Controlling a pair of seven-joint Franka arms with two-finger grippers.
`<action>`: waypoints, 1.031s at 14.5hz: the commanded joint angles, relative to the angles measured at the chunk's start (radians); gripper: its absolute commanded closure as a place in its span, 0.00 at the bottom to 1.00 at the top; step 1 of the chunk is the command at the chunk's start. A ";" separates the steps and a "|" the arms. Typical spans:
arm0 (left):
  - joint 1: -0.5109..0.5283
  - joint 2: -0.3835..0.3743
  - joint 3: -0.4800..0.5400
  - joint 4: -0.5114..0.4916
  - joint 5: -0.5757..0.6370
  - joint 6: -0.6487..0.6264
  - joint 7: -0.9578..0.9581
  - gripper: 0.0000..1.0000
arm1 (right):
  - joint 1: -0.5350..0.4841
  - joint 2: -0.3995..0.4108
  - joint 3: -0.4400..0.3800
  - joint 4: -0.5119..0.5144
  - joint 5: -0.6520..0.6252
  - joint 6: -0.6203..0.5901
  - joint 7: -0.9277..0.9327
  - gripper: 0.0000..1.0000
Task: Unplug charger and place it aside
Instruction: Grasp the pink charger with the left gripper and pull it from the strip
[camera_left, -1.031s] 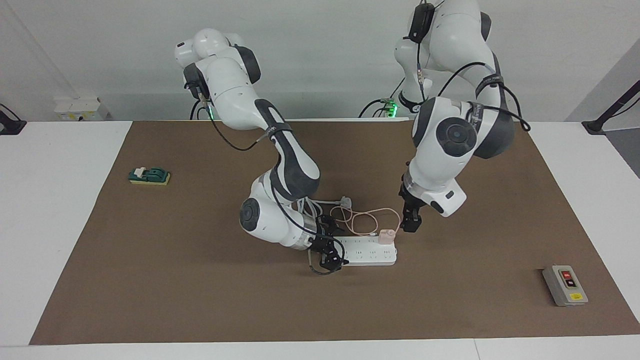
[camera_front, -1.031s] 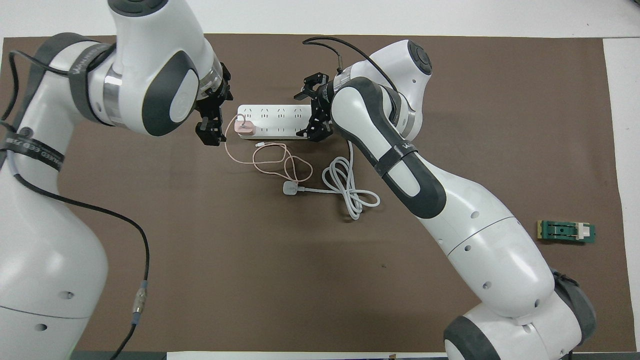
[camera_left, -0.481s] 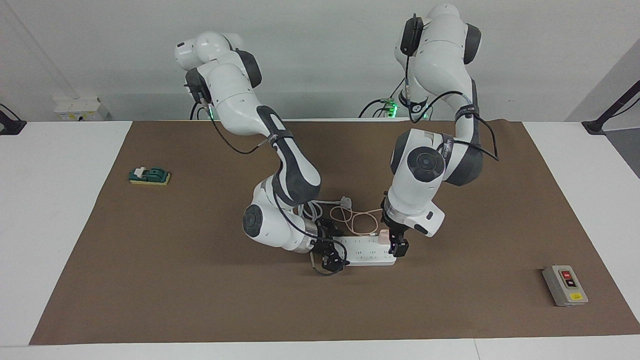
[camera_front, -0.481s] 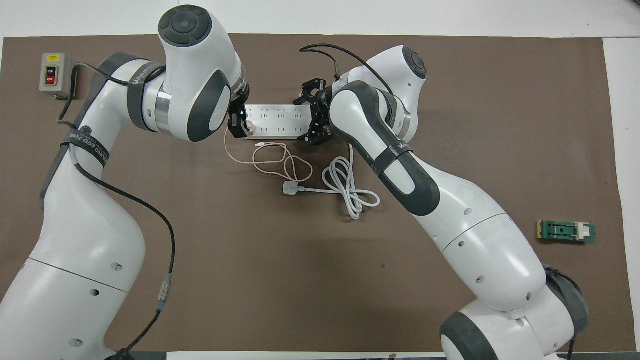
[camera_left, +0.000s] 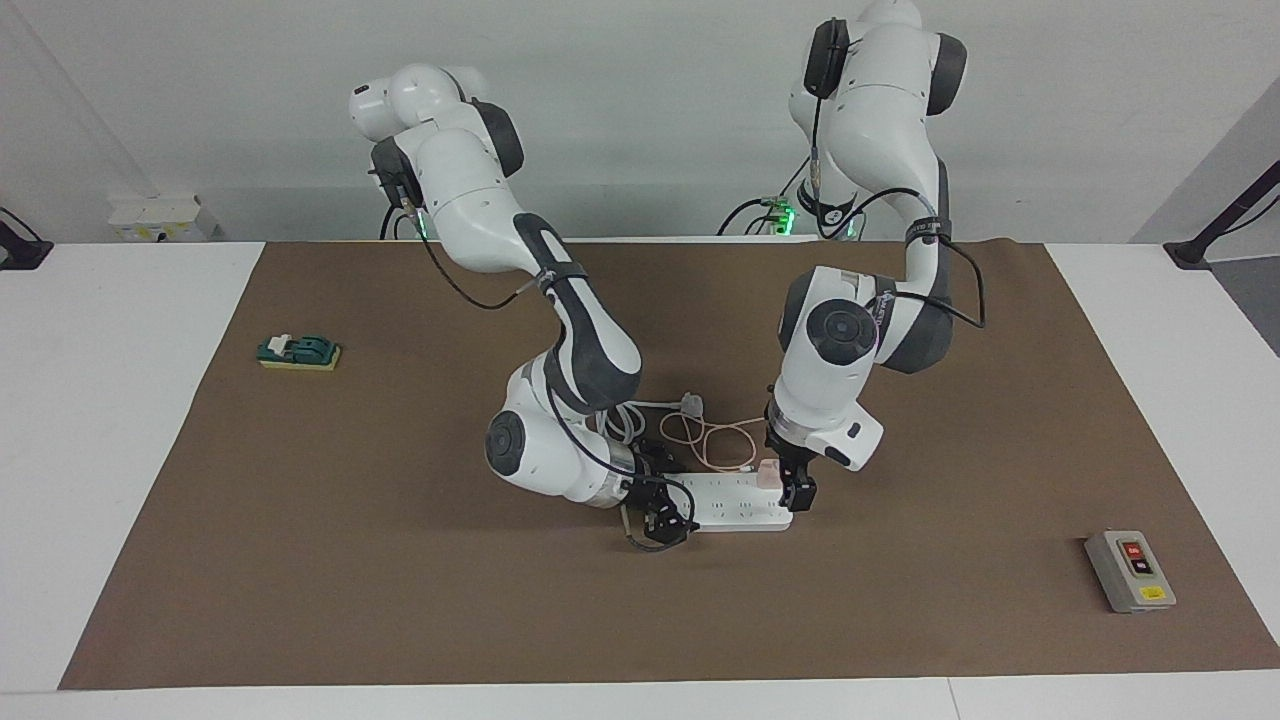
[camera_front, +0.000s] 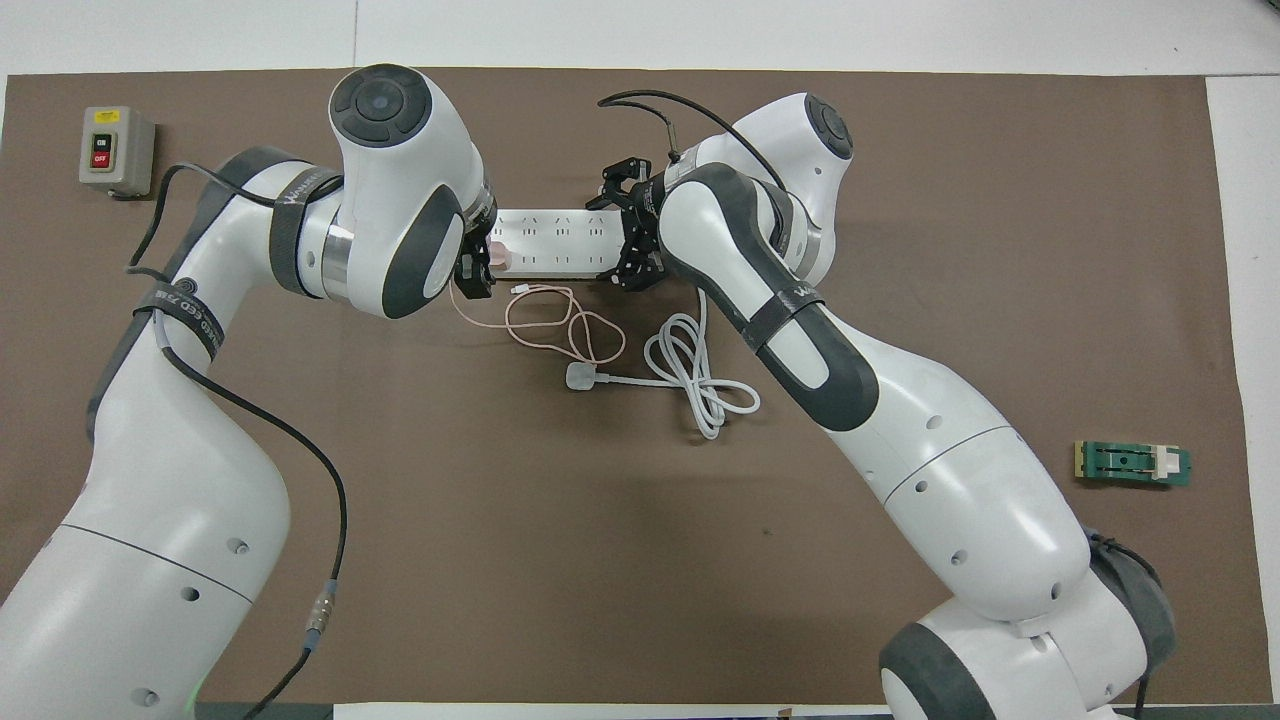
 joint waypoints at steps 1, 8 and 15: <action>-0.026 -0.064 0.014 -0.120 0.017 0.071 -0.003 0.06 | -0.002 0.015 0.006 0.003 0.011 0.006 -0.033 0.12; -0.034 -0.072 0.014 -0.131 0.023 0.084 -0.003 1.00 | -0.001 0.009 0.008 -0.016 0.025 0.061 -0.053 0.27; -0.032 -0.072 0.014 -0.130 0.029 0.085 -0.003 1.00 | 0.002 0.009 0.008 -0.016 0.027 0.062 -0.053 0.27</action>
